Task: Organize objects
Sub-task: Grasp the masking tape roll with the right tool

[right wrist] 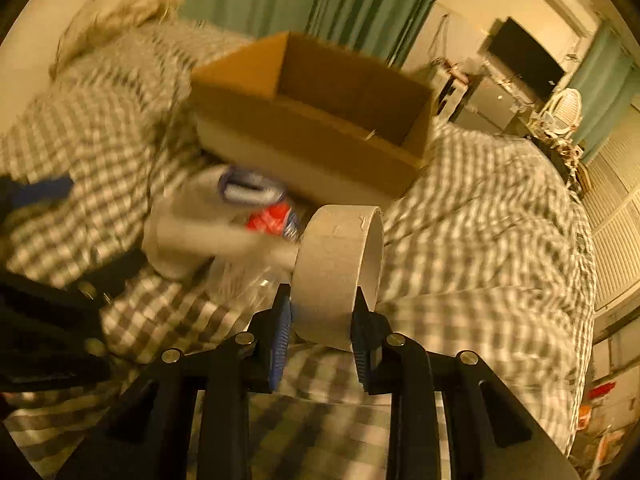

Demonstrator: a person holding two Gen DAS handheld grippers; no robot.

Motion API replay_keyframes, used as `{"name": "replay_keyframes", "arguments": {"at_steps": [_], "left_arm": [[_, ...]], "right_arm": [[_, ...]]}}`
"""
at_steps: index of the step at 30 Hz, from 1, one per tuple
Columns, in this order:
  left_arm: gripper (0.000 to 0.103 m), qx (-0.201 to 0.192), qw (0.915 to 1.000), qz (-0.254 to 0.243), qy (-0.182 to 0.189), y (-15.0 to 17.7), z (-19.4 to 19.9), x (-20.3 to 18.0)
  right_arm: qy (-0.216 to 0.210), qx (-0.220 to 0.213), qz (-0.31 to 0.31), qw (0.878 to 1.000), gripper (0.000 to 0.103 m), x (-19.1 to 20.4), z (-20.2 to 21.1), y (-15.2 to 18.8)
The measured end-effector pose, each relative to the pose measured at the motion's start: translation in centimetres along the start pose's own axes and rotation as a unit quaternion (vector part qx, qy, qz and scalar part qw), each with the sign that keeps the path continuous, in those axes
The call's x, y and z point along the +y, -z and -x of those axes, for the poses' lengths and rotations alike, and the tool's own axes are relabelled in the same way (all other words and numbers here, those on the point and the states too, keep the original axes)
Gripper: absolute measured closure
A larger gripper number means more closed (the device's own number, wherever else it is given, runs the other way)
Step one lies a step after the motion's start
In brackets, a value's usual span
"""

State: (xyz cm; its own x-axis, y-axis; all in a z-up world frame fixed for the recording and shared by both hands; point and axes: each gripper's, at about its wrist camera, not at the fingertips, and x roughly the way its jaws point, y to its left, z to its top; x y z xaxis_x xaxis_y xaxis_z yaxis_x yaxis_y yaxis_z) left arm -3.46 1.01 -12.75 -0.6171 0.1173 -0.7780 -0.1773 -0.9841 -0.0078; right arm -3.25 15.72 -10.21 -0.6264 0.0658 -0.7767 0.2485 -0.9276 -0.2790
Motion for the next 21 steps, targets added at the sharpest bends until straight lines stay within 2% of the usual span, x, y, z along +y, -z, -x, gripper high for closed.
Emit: {"name": "replay_keyframes", "arguments": {"at_steps": [2,6,9,14,16,19,21], "left_arm": [[0.003,0.003,0.9999,-0.003,0.011,-0.4,-0.3,-0.6],[0.015,0.014,0.9991,-0.024,0.031,-0.9,-1.4,-2.4],[0.023,0.026,0.9978,-0.044,0.043,-1.4,-2.6,-3.6],[0.033,0.031,0.9969,-0.037,0.063,-1.8,-3.5,-4.1],[0.053,0.032,0.9958,-0.046,0.073,-1.7,-3.2,-4.4],[0.071,0.038,0.9944,-0.06,0.079,-1.5,-2.9,-4.9],[0.079,0.041,0.9935,-0.07,0.08,-1.4,-2.8,-5.1]], "right_arm": [[-0.005,-0.017,-0.016,1.0,0.076,-1.2,1.1,-0.3],[-0.01,-0.034,-0.042,0.998,0.076,-3.0,2.3,-0.8],[-0.019,-0.033,-0.054,0.998,0.076,-3.6,1.9,-0.6],[-0.032,-0.031,-0.063,0.997,0.076,-4.0,1.5,-0.2],[-0.034,-0.033,-0.067,0.997,0.076,-4.2,1.6,-0.2],[-0.037,-0.032,-0.069,0.996,0.076,-4.2,1.6,-0.2],[-0.036,-0.032,-0.067,0.997,0.076,-4.1,1.6,-0.1]]}}
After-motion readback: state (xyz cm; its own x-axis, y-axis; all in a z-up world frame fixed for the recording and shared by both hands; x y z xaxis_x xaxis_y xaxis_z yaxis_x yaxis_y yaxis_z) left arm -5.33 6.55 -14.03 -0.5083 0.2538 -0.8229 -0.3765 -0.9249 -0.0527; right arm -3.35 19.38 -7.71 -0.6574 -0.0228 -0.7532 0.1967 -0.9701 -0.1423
